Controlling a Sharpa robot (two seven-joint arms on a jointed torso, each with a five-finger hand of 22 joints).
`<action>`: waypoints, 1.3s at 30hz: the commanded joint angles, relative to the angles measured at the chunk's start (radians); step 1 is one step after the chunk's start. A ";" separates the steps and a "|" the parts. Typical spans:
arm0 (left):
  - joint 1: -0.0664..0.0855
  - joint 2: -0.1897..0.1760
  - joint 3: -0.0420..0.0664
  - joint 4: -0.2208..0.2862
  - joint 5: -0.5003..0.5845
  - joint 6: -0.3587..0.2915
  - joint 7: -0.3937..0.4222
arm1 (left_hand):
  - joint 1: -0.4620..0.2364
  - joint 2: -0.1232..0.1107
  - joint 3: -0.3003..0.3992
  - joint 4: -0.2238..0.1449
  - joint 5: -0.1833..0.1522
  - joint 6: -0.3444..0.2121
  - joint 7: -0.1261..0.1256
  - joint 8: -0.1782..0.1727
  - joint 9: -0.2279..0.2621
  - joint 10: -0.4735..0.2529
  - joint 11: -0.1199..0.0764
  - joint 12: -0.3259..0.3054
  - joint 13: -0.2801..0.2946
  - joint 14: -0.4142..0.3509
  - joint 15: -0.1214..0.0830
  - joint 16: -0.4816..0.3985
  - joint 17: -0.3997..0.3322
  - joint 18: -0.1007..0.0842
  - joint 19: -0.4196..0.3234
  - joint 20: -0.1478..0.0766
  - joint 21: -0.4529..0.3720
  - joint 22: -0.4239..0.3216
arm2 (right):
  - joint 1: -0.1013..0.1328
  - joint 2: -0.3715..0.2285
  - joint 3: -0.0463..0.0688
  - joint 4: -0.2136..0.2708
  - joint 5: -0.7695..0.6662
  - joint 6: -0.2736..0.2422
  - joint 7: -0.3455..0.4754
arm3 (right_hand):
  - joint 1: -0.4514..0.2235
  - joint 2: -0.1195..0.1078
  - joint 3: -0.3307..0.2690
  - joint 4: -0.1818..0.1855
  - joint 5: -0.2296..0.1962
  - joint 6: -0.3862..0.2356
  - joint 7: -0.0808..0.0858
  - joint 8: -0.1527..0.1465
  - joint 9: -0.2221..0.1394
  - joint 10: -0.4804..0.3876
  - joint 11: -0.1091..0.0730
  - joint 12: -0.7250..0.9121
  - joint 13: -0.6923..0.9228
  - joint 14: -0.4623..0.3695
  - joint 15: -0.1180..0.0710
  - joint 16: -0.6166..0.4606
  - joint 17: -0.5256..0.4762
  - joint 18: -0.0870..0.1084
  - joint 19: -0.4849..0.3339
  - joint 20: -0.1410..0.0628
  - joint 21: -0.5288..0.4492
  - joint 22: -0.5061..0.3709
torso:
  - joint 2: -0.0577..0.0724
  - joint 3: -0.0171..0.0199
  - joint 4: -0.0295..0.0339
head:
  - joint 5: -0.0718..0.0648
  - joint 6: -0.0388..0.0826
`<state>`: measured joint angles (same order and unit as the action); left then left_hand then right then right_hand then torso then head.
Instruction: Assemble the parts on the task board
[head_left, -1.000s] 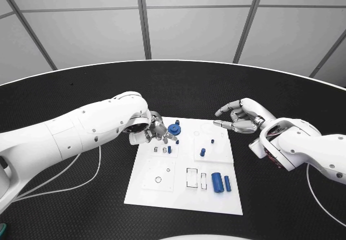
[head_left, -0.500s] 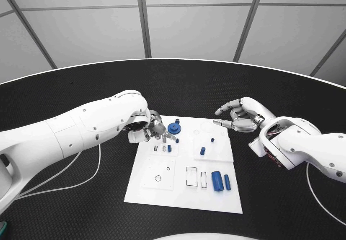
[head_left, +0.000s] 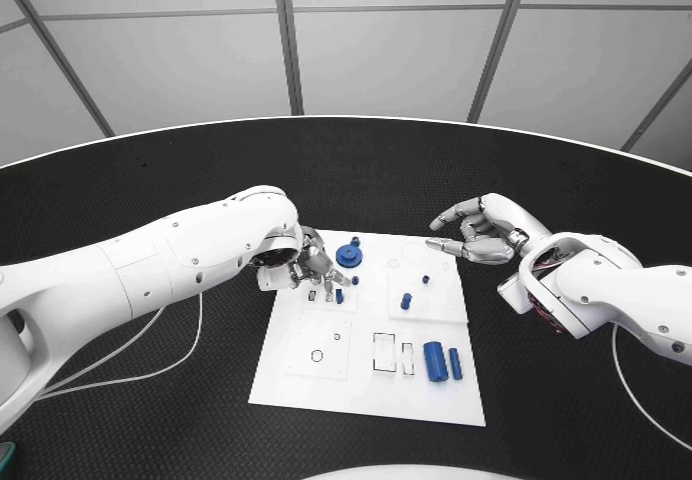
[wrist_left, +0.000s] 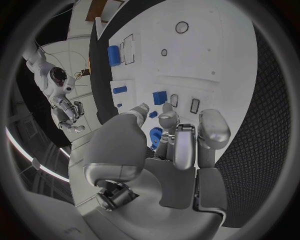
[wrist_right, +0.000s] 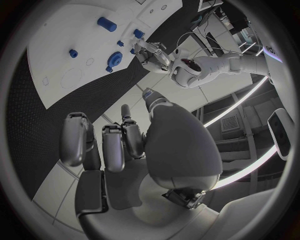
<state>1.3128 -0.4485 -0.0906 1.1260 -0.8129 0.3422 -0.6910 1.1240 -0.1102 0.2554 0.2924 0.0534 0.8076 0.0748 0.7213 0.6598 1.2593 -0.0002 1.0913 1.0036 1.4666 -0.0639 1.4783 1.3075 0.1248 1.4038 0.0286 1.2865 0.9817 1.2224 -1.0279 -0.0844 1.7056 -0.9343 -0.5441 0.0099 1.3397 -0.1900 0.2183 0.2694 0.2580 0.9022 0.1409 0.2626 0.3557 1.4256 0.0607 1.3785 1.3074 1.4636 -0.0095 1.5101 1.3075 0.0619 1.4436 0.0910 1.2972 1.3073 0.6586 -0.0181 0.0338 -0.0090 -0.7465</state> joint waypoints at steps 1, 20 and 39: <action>-0.002 0.001 -0.001 -0.001 0.000 0.002 0.000 | 0.006 0.005 -0.002 -0.001 0.002 -0.006 -0.002 0.006 0.001 -0.004 -0.002 0.004 0.001 0.053 -0.005 -0.006 0.084 -0.019 0.002 -0.008 0.005 0.001 | 0.000 0.001 0.000 0.000 0.000 0.001 0.000 | -0.002 -0.007 0.000 0.007 0.007 0.005 0.000 0.005 0.001 -0.001 -0.004 -0.004 0.084 0.073 -0.008 -0.006 0.118 0.010 -0.005 -0.004 -0.003 0.025 | 0.000 -0.0002 0.0005 | -0.001 -0.002; -0.010 0.009 -0.002 -0.003 0.000 0.014 0.001 | 0.009 0.008 0.000 -0.001 0.002 -0.006 -0.002 0.009 0.003 -0.005 -0.002 0.006 0.000 0.053 -0.005 -0.006 0.084 -0.020 0.003 -0.008 0.007 0.003 | 0.000 0.009 0.000 -0.005 0.000 0.005 -0.001 | -0.002 -0.007 0.000 0.007 0.007 0.005 0.000 0.005 0.001 -0.001 -0.004 -0.004 0.084 0.073 -0.008 -0.006 0.118 0.010 -0.005 -0.004 -0.003 0.025 | 0.000 0.0012 0.0016 | -0.004 -0.010; -0.011 0.015 -0.002 -0.011 0.000 0.028 0.000 | 0.030 0.018 0.012 -0.003 0.002 -0.011 -0.003 0.015 0.009 -0.006 -0.003 0.013 0.001 0.053 -0.006 -0.007 0.085 -0.020 0.002 -0.009 0.009 0.006 | 0.000 0.014 0.000 -0.009 0.000 0.010 -0.002 | -0.002 -0.007 0.001 0.008 0.009 0.005 -0.001 0.006 0.001 0.002 -0.005 -0.001 0.086 0.073 -0.008 -0.005 0.120 0.009 -0.004 -0.005 -0.001 0.026 | 0.000 0.0023 0.0014 | -0.008 -0.014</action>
<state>1.3019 -0.4337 -0.0925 1.1152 -0.8126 0.3694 -0.6911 1.1437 -0.0904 0.2628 0.2885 0.0534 0.8041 0.0712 0.7331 0.6680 1.2594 -0.0002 1.1003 1.0050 1.4667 -0.0638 1.4783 1.3074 0.1248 1.4073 0.0252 1.2907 0.9881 1.2224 -1.0143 -0.0845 1.6963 -0.9343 -0.5340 0.0080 1.3397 -0.1900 0.2183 0.2693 0.2623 0.9022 0.1410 0.2626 0.3557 1.4256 0.0607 1.3786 1.3081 1.4663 -0.0122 1.5101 1.3073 0.0620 1.4436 0.0909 1.2972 1.3080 0.6591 -0.0160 0.0347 -0.0165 -0.7610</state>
